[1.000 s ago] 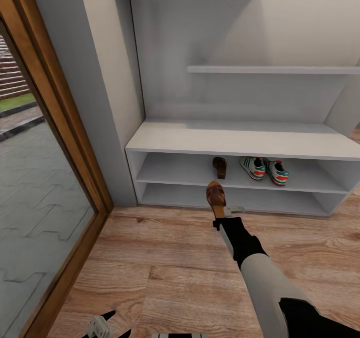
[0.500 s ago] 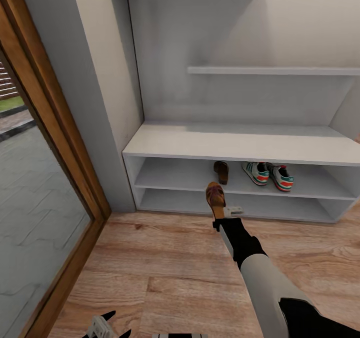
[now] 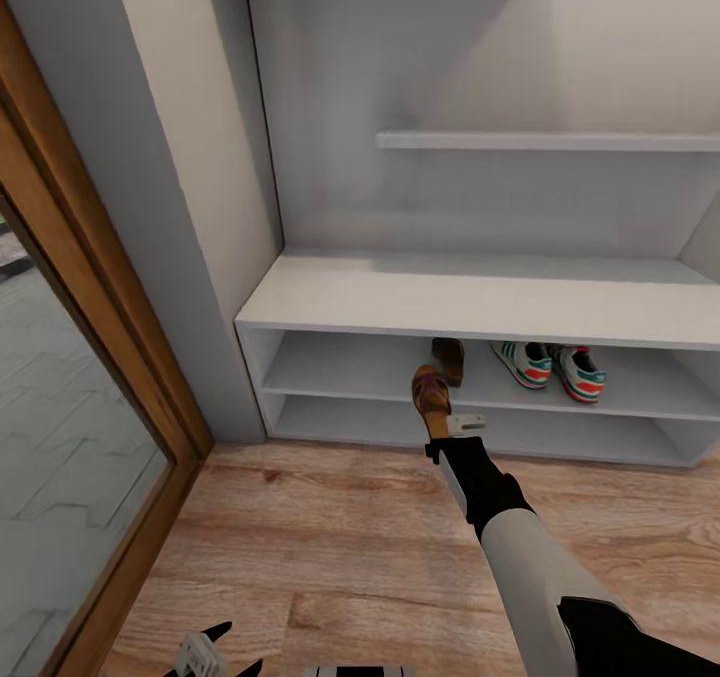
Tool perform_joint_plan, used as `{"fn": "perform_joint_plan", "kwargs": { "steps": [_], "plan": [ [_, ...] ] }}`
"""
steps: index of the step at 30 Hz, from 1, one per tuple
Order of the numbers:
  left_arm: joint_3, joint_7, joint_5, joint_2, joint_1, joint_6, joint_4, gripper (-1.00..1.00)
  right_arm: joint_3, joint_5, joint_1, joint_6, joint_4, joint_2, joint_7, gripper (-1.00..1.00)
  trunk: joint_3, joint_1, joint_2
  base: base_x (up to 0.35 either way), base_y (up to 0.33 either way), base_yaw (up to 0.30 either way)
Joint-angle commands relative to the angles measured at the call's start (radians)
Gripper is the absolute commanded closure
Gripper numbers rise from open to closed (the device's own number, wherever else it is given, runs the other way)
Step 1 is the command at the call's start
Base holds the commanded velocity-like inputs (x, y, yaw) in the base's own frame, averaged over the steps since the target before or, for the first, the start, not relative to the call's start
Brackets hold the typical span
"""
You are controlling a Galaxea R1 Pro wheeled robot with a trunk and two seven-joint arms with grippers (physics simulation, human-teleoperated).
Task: Pick up the two gym shoes and the two sandals from the corridor floor and place them onto the hallstand (shoe rack) in the corridor, making sure they are on the rack and not on the floor. Arrange them so the two gym shoes are next to each other and the two sandals are next to each other.
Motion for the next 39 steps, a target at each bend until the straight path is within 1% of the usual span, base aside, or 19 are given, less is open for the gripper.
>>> {"fn": "perform_joint_plan", "kwargs": {
  "steps": [1,4,10,14,16,20,26,39],
  "plan": [
    [0.008,-0.005,-0.010,-0.001,-0.001,-0.004,-0.001,-1.00,-0.005,0.005,0.000,0.005,-0.001,0.001,0.000,1.00,-0.001,0.000,0.000,0.024,0.000,0.000],
    [0.012,-0.003,-0.009,0.000,-0.001,-0.004,-0.001,-1.00,-0.005,0.005,0.000,0.005,-0.001,0.001,0.000,1.00,-0.002,0.000,0.000,0.013,0.000,0.000],
    [0.019,0.001,-0.007,0.001,-0.001,0.002,-0.001,-1.00,-0.006,0.005,0.000,0.005,-0.001,0.001,0.000,1.00,-0.031,0.003,-0.002,0.002,0.000,0.000],
    [0.015,0.002,-0.006,-0.006,-0.013,0.008,-0.003,-1.00,-0.006,0.005,0.000,0.005,-0.001,0.001,0.000,1.00,-0.053,0.004,-0.003,0.000,0.000,0.000],
    [0.013,0.001,-0.006,-0.007,-0.014,0.009,-0.010,-1.00,-0.006,0.005,0.000,0.005,-0.004,0.001,0.000,1.00,-0.055,0.004,-0.003,0.000,0.000,0.000],
    [0.014,-0.002,-0.005,-0.007,-0.014,0.011,-0.051,-1.00,-0.006,0.005,0.000,0.005,-0.006,0.001,0.000,1.00,-0.055,0.004,-0.003,0.000,0.000,0.000],
    [0.017,-0.003,-0.003,-0.007,-0.013,0.011,-0.061,-1.00,-0.006,0.006,0.000,0.005,-0.011,0.001,0.000,1.00,-0.055,0.004,-0.003,0.034,0.006,0.000],
    [0.018,-0.003,-0.002,-0.010,-0.013,0.011,-0.061,-1.00,-0.006,0.006,0.000,0.005,-0.010,0.001,-0.001,1.00,-0.055,0.004,-0.003,0.281,0.097,0.000]
  ]
}}
